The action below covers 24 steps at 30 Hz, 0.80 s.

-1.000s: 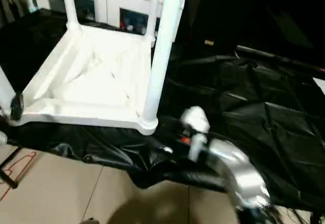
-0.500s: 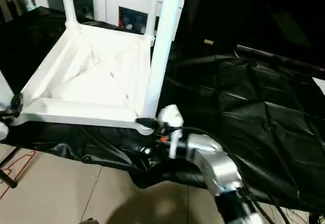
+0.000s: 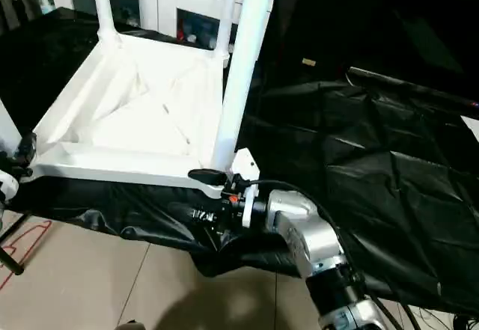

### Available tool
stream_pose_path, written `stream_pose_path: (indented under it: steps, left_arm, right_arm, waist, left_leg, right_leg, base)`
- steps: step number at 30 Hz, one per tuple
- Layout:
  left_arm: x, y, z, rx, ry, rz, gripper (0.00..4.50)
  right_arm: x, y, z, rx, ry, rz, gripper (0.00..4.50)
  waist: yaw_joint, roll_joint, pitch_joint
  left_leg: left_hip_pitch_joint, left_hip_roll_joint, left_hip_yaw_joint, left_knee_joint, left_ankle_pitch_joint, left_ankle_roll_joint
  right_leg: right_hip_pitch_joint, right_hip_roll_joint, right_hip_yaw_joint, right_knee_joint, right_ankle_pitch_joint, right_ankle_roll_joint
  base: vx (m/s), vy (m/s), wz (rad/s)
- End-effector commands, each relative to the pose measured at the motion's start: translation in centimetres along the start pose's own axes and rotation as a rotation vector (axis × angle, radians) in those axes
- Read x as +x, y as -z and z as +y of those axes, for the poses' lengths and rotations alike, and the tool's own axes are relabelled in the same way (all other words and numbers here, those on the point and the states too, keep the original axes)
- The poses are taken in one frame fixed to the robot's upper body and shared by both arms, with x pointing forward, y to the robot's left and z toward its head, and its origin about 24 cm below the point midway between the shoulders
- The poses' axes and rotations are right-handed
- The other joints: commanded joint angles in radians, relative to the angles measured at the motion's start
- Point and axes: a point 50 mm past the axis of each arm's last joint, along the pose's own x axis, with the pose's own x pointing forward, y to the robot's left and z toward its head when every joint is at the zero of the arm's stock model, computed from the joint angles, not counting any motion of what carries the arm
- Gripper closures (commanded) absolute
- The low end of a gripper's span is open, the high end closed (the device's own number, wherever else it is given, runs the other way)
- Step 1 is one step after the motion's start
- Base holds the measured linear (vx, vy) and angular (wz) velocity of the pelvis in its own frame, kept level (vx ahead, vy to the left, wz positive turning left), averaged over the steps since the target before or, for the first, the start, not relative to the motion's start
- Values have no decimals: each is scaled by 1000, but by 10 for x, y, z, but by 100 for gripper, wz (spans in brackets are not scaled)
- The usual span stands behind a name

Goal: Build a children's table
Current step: Flip table

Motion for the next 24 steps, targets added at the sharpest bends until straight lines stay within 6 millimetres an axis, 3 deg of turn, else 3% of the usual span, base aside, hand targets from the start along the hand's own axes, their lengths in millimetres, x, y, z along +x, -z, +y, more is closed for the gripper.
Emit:
stream_pose_path:
  steps: [1,12,20,21,23,24]
  left_arm:
    - [3,-5,-12,-45,39,-22,214]
    - [3,-7,-43,-256,60,-11,226]
    - [8,-6,-86,-542,65,53,226]
    - [9,-8,-98,-542,103,66,226]
    - [8,-9,-110,-519,145,81,229]
    - [8,-10,-117,-522,170,90,229]
  right_arm:
    - [-6,-3,-5,-18,22,-3,0]
    - [-7,-2,-4,-25,26,-9,0]
    - [-14,-3,3,-12,-3,-14,0]
    - [-16,-3,-1,-2,33,-14,0]
    - [-16,-2,-11,-4,137,-12,0]
    - [-16,-2,-21,11,235,-26,0]
  waist:
    - [3,37,-47]
    - [23,32,-51]
    - [35,28,-49]
    - [37,34,-49]
    - [38,30,-49]
    - [38,33,-50]
  left_leg:
    - [21,80,-27,-90,-90,-13]
    - [19,78,-20,-77,3,16]
    - [16,81,-15,-76,-19,15]
    - [17,81,-13,-76,-23,12]
    - [16,83,-12,-77,-16,6]
    - [17,82,-12,-78,-8,-4]
  right_leg:
    - [21,-104,51,-55,142,-207]
    - [23,-103,49,-46,233,-230]
    - [26,-104,48,-53,184,-226]
    - [24,-105,48,-55,177,-221]
    - [24,-105,47,-55,176,-212]
    - [23,-104,47,-54,171,-207]
  base:
    - [0,0,0]
    - [0,0,0]
    - [0,0,0]
    - [0,0,0]
    - [0,0,0]
    - [0,0,0]
